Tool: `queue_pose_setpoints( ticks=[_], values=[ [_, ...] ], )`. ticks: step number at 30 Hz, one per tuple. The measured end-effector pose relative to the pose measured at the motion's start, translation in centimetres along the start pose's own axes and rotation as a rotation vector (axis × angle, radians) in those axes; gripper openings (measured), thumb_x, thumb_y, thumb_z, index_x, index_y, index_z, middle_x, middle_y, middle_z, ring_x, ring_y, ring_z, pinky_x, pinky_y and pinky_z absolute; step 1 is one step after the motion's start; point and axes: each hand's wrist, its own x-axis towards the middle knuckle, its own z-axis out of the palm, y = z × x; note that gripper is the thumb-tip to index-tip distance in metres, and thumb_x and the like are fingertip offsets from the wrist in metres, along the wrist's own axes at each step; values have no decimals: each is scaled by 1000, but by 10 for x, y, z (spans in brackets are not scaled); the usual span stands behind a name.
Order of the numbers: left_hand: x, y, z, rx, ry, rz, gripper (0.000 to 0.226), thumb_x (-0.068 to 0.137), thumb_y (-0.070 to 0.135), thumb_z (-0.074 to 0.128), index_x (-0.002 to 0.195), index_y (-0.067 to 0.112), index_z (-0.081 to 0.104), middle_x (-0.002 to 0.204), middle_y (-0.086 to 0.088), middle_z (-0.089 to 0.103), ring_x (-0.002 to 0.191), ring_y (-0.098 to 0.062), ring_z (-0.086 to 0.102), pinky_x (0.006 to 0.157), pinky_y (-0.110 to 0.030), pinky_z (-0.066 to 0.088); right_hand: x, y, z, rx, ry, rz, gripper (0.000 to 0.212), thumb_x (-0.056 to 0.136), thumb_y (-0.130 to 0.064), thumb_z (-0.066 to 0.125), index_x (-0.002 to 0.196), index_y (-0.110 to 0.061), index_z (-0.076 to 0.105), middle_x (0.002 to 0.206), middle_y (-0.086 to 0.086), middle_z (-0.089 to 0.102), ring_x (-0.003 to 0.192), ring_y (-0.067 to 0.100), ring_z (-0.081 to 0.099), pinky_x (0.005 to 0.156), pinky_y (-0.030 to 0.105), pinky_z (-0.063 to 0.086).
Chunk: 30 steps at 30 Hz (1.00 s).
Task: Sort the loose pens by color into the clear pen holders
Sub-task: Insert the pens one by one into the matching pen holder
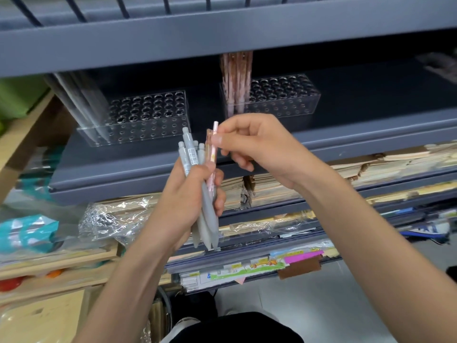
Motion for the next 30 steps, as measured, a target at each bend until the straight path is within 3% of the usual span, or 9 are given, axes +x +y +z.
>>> queue_pose_setpoints(
  ticks=[4, 8, 11, 17, 24, 28, 30],
  values=[
    [6, 0, 10, -54, 111, 0, 31, 85, 29, 49, 107, 7, 49, 67, -6, 55, 49, -21, 52, 46, -31, 45, -3, 6, -8, 169, 58, -34, 3, 88, -16, 69, 85, -15, 71, 69, 1, 65, 51, 13, 50, 45, 24, 38],
    [10, 4, 9, -100, 226, 26, 12, 86, 19, 48, 91, 9, 51, 61, -3, 59, 49, -21, 54, 47, -30, 48, -8, 11, -20, 191, 151, -88, 4, 86, -18, 70, 87, -16, 72, 68, -1, 63, 54, 10, 42, 50, 19, 33],
    [12, 11, 11, -126, 253, 52, 12, 89, 18, 46, 98, 12, 47, 64, 1, 58, 48, -20, 56, 49, -30, 51, -13, 13, -22, 249, 171, -187, 6, 89, -14, 65, 88, -17, 70, 68, -3, 62, 60, 17, 43, 54, 24, 35],
    [16, 17, 11, -212, 295, 58, 11, 94, 14, 41, 104, 14, 38, 67, 0, 52, 48, -17, 46, 48, -27, 44, -15, 8, -32, 495, 296, -355, 8, 99, -7, 46, 96, -9, 53, 89, 17, 68, 63, 23, 61, 58, 30, 49],
    [12, 15, 10, -227, 257, 50, 8, 91, 16, 43, 98, 14, 39, 69, 0, 52, 47, -17, 40, 45, -26, 40, 14, 3, -71, 297, 752, -438, 6, 101, -9, 42, 98, -12, 46, 82, 9, 66, 66, 27, 68, 67, 36, 56],
    [10, 18, 7, -201, 259, 66, 4, 91, 17, 45, 92, 13, 45, 70, -1, 54, 47, -17, 41, 45, -27, 39, 32, 6, -77, 112, 714, -488, 8, 99, -11, 39, 102, -15, 45, 93, 20, 59, 71, 33, 65, 71, 42, 56],
    [8, 19, 5, -171, 237, 72, 17, 89, 18, 46, 81, 15, 60, 67, -2, 55, 46, -17, 42, 45, -27, 39, 42, 5, -75, 40, 688, -458, 10, 95, -13, 39, 100, -17, 47, 92, 20, 62, 70, 32, 64, 71, 42, 54]
  ],
)
